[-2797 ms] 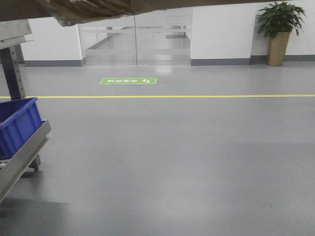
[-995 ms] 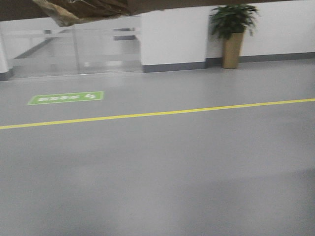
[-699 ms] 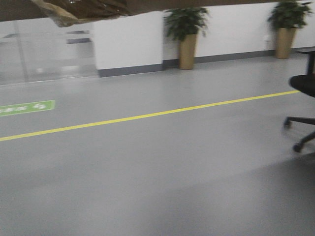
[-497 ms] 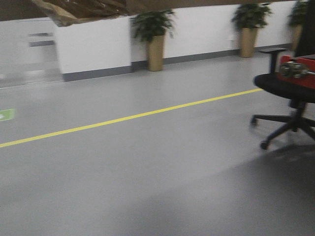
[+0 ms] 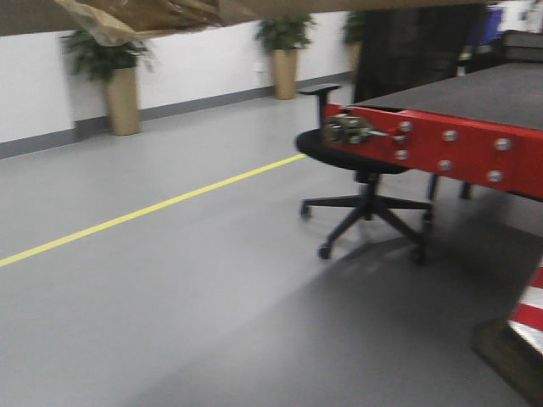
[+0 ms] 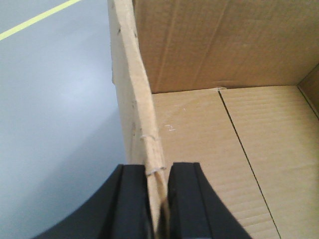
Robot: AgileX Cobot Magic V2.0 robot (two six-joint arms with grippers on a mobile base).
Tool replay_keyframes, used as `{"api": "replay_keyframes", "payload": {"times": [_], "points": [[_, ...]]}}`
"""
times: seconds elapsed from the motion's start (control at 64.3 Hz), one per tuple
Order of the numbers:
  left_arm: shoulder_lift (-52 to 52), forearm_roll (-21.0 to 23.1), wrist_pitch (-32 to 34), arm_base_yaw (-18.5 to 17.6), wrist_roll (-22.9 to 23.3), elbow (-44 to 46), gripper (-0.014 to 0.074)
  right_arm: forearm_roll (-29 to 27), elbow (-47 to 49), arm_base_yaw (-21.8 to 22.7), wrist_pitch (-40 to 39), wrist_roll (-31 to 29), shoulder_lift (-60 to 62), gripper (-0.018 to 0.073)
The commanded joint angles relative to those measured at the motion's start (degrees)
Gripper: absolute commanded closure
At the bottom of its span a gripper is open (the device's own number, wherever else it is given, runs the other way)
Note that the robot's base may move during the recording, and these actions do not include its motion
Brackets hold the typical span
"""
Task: Grab carton from right shelf to conveyor
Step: 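Hold the carton and drive up to the red-framed conveyor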
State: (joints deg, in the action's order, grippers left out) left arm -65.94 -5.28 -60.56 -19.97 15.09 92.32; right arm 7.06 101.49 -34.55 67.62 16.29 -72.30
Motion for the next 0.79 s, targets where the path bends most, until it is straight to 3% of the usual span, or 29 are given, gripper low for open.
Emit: {"api": "replay_keyframes", "payload": {"times": [0.0,0.28,0.777], "points": [[0.44,-0.6,2.02,-0.54,-0.5,0.25,0.061,-0.09,0.22,0.09,-2.53,-0.31,0.85,0.0627],[0.44,-1.18,2.02,-0.54,-0.5,0.25,0.061,-0.09,0.22,0.09,-2.53,-0.31,0.85,0.0627],[0.44,-11.42,2.02,-0.54,-0.5,0.25,0.061,-0.22,0.22,0.09,-2.53,-0.31,0.85,0.0627]]}}
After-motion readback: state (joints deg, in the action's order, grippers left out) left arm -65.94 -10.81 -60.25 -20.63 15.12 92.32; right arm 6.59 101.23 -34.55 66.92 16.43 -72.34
